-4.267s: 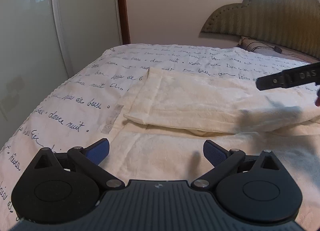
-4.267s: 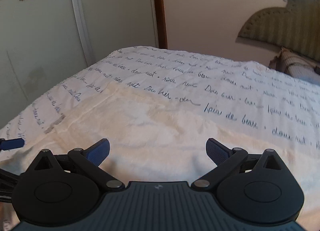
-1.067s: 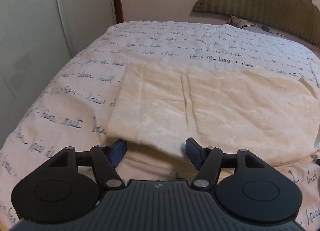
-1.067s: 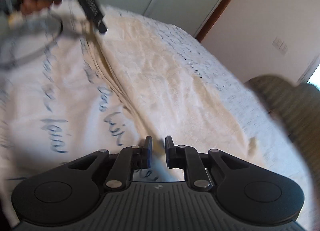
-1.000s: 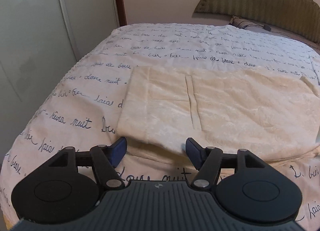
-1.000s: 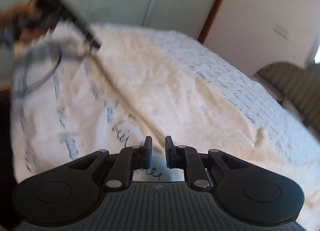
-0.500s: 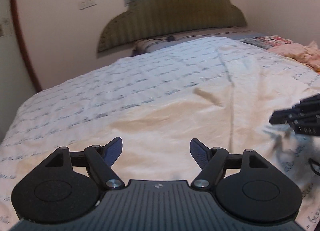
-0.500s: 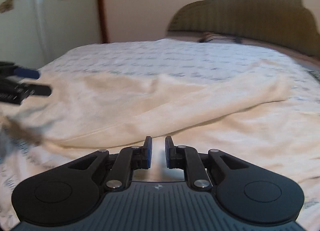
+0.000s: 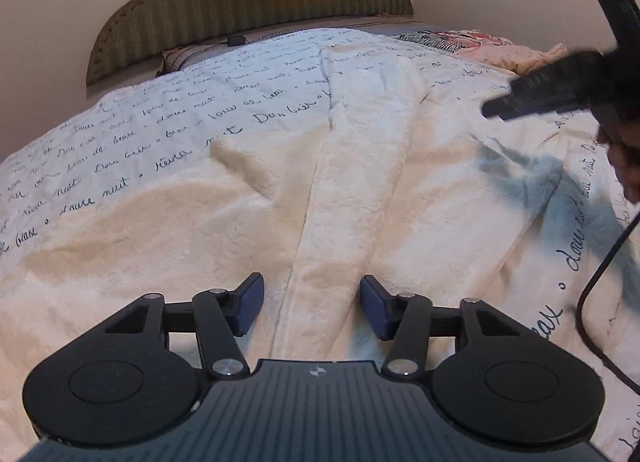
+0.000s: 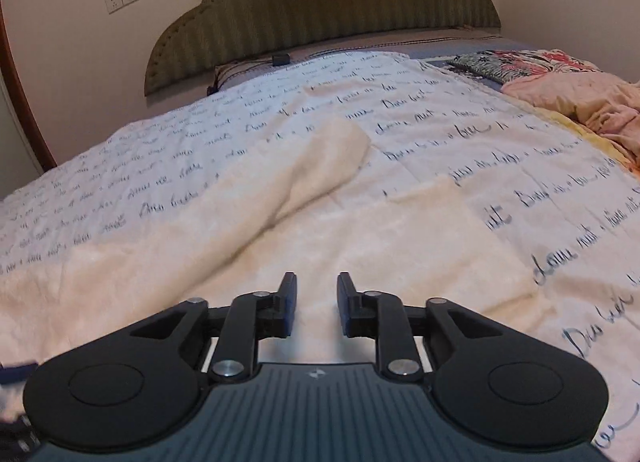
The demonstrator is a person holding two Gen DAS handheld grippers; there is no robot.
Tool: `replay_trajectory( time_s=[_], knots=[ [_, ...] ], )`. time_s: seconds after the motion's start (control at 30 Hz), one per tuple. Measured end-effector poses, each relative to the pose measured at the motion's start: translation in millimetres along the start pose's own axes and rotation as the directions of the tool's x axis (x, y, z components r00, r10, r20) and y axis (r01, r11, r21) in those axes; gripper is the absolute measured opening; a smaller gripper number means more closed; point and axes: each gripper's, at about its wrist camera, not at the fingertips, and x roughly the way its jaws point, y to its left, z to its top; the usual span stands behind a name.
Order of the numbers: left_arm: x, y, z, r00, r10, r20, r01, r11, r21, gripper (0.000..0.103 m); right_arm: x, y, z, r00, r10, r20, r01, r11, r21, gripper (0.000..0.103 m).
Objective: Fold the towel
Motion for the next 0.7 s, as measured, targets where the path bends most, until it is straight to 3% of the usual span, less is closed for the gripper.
replay_trajectory(
  time_s=[0.07,0.13,0.27,0.5,0.6,0.67,0.7],
  knots=[
    [0.2,-7.9,-2.4,0.999,0.022,0.032,-0.023,0.999,0.032,0.046,15.9,24.2,19.6,0.999,-0.001,0.033,0.002,1.0,-0.025,0.067],
    [0.7,-16.7,-6.3,0.997,0.041,0.067,-0.046,0.997,0.068,0.043,34.8,48.4,35.1,0.998,-0.012,0.066,0.017,0.996,-0.085,0.068],
    [4.1,-25.4,-12.4,0.993,0.059,0.1,-0.071,0.99,0.122,0.042,87.2,90.6,64.9,0.998,-0.055,0.04,0.06,0.984,-0.167,0.068],
    [9.1,-8.0,-15.4,0.994,-0.02,0.11,0.016,0.999,0.03,0.045,179.8,122.3,94.1,0.974,-0.216,-0.071,0.197,0.958,-0.21,0.068],
    [6.8,-5.0,-17.4,0.992,-0.044,0.119,0.043,0.999,0.01,0.049,203.9,119.7,96.2,0.956,-0.272,-0.114,0.245,0.947,-0.206,0.063],
    [6.8,-2.5,-18.1,0.991,-0.059,0.123,0.059,0.998,0.0,0.051,203.4,111.2,97.7,0.958,-0.265,-0.112,0.245,0.956,-0.163,0.039],
    [6.8,-2.8,-17.2,0.99,-0.062,0.124,0.063,0.998,-0.006,0.051,200.5,106.2,98.5,0.96,-0.259,-0.107,0.244,0.96,-0.138,0.031]
  ],
)
